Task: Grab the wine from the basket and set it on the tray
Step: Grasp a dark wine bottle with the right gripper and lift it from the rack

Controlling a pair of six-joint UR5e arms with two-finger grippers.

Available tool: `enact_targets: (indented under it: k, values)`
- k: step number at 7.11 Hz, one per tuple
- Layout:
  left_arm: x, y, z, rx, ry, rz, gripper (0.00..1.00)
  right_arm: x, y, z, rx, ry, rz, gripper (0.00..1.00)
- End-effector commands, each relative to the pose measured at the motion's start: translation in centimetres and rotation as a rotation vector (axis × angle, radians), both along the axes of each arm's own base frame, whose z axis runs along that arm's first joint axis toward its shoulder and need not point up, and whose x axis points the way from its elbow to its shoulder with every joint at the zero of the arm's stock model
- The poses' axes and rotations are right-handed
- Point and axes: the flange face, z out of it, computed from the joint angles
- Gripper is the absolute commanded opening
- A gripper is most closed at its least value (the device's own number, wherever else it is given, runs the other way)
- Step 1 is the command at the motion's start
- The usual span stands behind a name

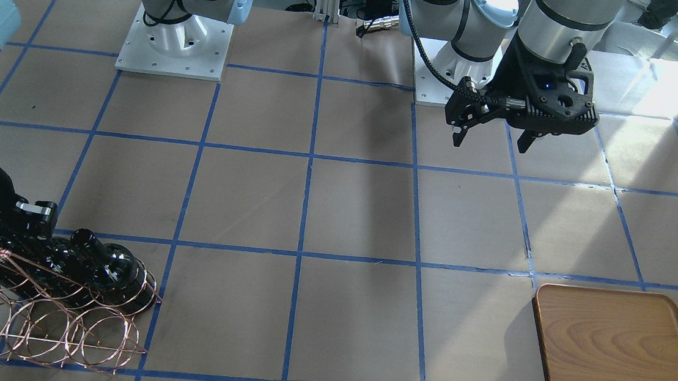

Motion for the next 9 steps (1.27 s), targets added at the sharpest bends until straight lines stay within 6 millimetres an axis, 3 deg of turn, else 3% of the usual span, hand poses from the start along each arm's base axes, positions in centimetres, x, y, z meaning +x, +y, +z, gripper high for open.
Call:
enact_targets:
  k: [1,3,5,7,8,9]
  values:
    - [0.0,-0.1,0.0,-0.001,0.001,0.000,1.00,0.2,0.7,3.9,-0.067,0.004,-0.006,0.02]
    - [0.0,-0.1,0.0,-0.001,0.001,0.000,1.00,0.7,3.1,9.5,-0.124,0.017,-0.011,0.05]
    - [0.0,-0.1,-0.1,0.001,0.000,0.000,1.00,1.3,6.7,14.5,-0.134,0.025,-0.013,0.06]
    - [0.0,-0.1,-0.1,0.001,0.000,0.000,1.00,1.9,8.8,13.8,-0.023,0.033,-0.008,0.02]
    - [0.0,-0.1,-0.1,0.001,0.000,0.000,1.00,3.4,11.1,13.3,0.016,0.015,-0.032,0.00]
    - [0.0,-0.1,-0.1,0.001,0.004,0.000,1.00,4.6,13.3,11.0,0.051,0.004,-0.061,0.00]
